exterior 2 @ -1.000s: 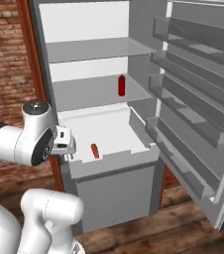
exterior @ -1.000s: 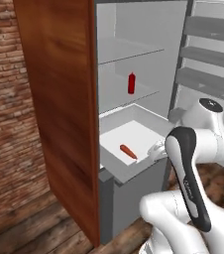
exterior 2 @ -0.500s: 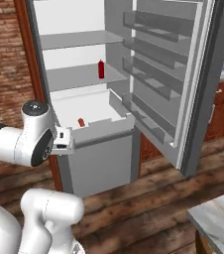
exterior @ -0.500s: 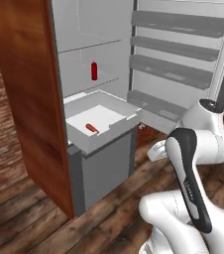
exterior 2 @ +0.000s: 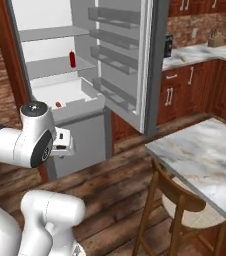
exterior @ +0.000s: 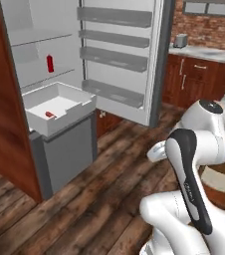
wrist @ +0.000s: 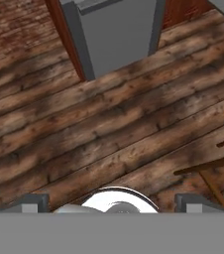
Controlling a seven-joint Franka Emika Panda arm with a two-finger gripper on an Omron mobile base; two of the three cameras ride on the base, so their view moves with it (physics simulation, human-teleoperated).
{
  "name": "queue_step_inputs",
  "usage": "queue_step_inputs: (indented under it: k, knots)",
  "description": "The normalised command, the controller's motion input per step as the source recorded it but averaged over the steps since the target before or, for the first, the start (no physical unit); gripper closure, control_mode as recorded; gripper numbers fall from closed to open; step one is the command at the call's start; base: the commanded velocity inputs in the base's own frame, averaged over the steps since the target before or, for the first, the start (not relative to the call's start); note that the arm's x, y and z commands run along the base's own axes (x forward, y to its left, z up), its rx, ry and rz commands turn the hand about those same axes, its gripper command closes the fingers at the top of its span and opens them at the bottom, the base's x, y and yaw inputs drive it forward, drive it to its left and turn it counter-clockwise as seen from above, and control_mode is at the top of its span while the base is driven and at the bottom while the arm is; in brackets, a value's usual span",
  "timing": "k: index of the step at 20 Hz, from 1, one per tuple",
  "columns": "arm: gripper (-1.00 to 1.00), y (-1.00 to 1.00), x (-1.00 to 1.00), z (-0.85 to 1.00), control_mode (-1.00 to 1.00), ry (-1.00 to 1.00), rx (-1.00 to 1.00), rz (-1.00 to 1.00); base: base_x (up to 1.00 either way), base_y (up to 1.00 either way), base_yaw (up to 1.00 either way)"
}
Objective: Place the carrots inside the fridge drawer. Close the drawer after placing the vegetables.
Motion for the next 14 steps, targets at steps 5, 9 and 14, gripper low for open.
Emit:
queue_step_inputs:
  k: [5,9,14]
  knots:
    - [-1.00,0.00,0.00,0.00,1.00,0.00,0.00,0.00,-1.00,-0.50,-0.34]
    - [-1.00,0.00,0.00,0.00,1.00,0.00,0.00,0.00,-1.00,-0.65,-0.36]
    - [-1.00,0.00,0.00,0.00,1.00,0.00,0.00,0.00,-0.95,-0.95,-0.37]
